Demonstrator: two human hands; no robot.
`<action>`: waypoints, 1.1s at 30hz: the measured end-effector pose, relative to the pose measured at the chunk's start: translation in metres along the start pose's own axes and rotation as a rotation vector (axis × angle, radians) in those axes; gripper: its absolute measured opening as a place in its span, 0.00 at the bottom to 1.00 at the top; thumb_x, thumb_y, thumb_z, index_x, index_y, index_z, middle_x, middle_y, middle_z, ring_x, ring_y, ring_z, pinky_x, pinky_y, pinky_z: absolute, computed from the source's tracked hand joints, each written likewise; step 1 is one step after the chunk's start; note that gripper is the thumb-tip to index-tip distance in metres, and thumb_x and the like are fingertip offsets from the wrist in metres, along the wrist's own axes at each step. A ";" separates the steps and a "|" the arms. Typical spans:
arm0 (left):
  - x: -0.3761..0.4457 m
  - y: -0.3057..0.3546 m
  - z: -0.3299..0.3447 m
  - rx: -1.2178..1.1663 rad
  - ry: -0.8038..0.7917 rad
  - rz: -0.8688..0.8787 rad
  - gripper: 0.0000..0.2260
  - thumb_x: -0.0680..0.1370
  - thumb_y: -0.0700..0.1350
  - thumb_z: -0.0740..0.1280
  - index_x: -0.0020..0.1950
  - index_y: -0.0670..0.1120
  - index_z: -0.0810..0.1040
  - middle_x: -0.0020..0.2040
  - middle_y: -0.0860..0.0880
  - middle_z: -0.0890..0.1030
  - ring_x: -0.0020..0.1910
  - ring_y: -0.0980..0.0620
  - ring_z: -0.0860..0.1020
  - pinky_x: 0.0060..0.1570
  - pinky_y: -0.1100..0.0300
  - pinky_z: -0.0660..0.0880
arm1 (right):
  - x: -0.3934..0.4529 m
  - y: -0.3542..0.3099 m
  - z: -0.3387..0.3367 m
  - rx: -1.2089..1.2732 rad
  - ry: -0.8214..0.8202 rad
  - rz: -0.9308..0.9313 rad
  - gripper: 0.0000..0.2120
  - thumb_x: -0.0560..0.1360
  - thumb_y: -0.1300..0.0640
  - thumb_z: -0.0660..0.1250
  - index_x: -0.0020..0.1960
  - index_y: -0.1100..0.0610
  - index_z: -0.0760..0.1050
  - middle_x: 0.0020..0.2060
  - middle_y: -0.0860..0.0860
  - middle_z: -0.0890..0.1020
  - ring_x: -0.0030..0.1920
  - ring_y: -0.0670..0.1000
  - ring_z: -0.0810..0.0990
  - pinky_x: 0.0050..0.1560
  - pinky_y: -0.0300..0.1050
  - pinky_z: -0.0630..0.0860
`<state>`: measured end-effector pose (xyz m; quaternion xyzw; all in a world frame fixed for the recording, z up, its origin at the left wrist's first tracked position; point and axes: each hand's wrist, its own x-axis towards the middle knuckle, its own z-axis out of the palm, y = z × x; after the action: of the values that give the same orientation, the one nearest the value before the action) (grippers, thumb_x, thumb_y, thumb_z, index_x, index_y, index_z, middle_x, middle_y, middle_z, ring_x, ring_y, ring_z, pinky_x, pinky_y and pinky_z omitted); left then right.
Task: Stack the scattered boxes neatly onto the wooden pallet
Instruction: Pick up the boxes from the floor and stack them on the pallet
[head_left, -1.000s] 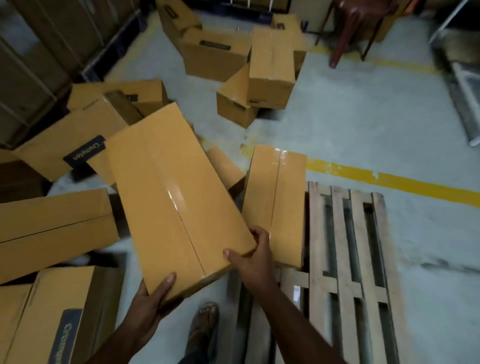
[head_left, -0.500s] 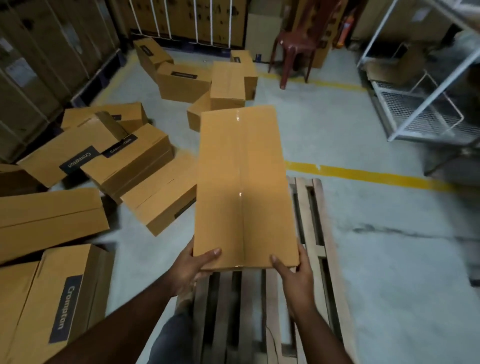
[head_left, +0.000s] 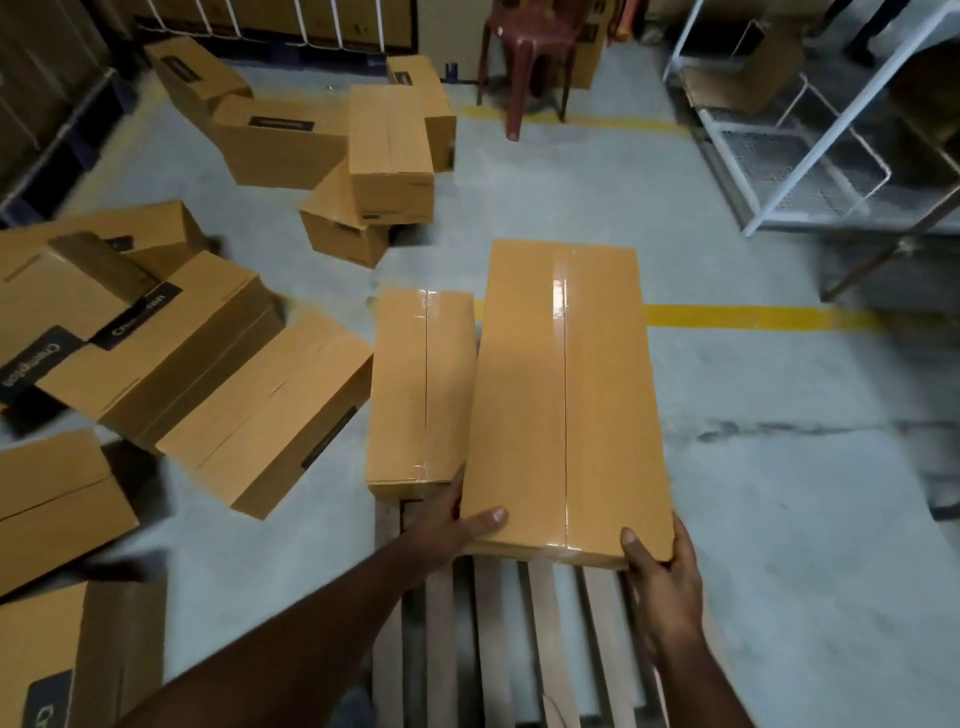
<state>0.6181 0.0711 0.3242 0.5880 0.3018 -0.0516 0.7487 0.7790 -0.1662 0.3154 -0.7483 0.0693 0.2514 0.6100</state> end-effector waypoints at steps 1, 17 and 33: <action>0.016 -0.007 0.001 0.018 -0.002 -0.008 0.42 0.76 0.58 0.74 0.83 0.56 0.54 0.73 0.53 0.73 0.71 0.52 0.74 0.70 0.48 0.75 | 0.016 0.006 -0.001 -0.010 -0.003 -0.003 0.33 0.77 0.61 0.75 0.77 0.43 0.69 0.68 0.50 0.80 0.67 0.55 0.80 0.74 0.60 0.72; 0.247 -0.138 0.030 0.168 0.162 -0.061 0.38 0.76 0.55 0.76 0.81 0.56 0.61 0.70 0.54 0.77 0.66 0.54 0.77 0.61 0.56 0.79 | 0.289 0.140 -0.018 -0.079 -0.145 -0.078 0.32 0.75 0.54 0.78 0.75 0.40 0.71 0.66 0.44 0.81 0.65 0.52 0.81 0.72 0.60 0.75; 0.320 -0.193 -0.053 0.959 0.306 -0.225 0.50 0.73 0.63 0.75 0.85 0.56 0.46 0.84 0.46 0.35 0.80 0.33 0.34 0.77 0.33 0.41 | 0.355 0.213 0.067 -0.285 -0.271 -0.090 0.30 0.80 0.54 0.72 0.78 0.43 0.64 0.68 0.45 0.76 0.70 0.54 0.74 0.72 0.63 0.74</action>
<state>0.7736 0.1501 -0.0106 0.8300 0.4115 -0.1778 0.3318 0.9788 -0.0834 -0.0443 -0.7887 -0.0835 0.3296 0.5121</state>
